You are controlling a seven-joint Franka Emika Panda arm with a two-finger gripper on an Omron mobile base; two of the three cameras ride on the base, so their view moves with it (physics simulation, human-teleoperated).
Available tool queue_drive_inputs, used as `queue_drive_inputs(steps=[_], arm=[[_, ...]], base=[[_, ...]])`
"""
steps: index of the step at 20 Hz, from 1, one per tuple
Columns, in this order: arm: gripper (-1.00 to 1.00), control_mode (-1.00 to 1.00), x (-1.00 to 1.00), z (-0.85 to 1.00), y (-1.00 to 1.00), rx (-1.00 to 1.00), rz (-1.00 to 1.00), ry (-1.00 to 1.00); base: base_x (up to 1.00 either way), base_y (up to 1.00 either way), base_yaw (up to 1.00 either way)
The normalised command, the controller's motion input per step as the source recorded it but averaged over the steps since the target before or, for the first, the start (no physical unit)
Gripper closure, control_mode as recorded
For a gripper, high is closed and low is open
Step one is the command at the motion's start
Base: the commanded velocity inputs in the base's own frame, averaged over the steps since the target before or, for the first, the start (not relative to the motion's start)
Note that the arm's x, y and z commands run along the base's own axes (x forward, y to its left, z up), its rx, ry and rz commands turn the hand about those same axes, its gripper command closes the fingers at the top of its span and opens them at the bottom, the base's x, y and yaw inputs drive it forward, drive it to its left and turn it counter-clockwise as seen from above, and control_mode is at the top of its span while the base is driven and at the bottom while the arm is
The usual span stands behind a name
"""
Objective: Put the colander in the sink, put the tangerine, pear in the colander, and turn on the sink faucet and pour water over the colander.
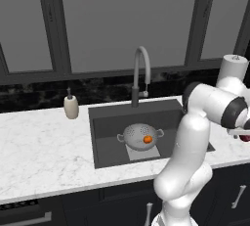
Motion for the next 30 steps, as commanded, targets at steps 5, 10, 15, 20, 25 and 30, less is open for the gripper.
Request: queue_drive_inputs(steps=[5,10,15,20,25,30], arm=[[-1.00,-1.00,0.11,0.00,-0.09,0.00,0.00,0.00],[1.00,-1.00,0.02,-0.07,-0.03,0.00,0.01,0.00],[1.00,-1.00,0.00,-0.07,0.02,0.00,0.00,0.00],[1.00,-1.00,0.00,-0.05,0.25,0.00,0.00,0.00],[1.00,-1.00,-0.06,0.10,0.73,0.00,0.00,0.02],[1.00,-1.00,-0.02,0.13,0.87,0.00,0.00,0.02]], base=[[0.00,0.00,0.00],[0.00,0.00,0.00],[0.00,0.00,0.00],[0.00,0.00,0.00],[0.00,0.00,0.00],[0.00,0.00,0.00]])
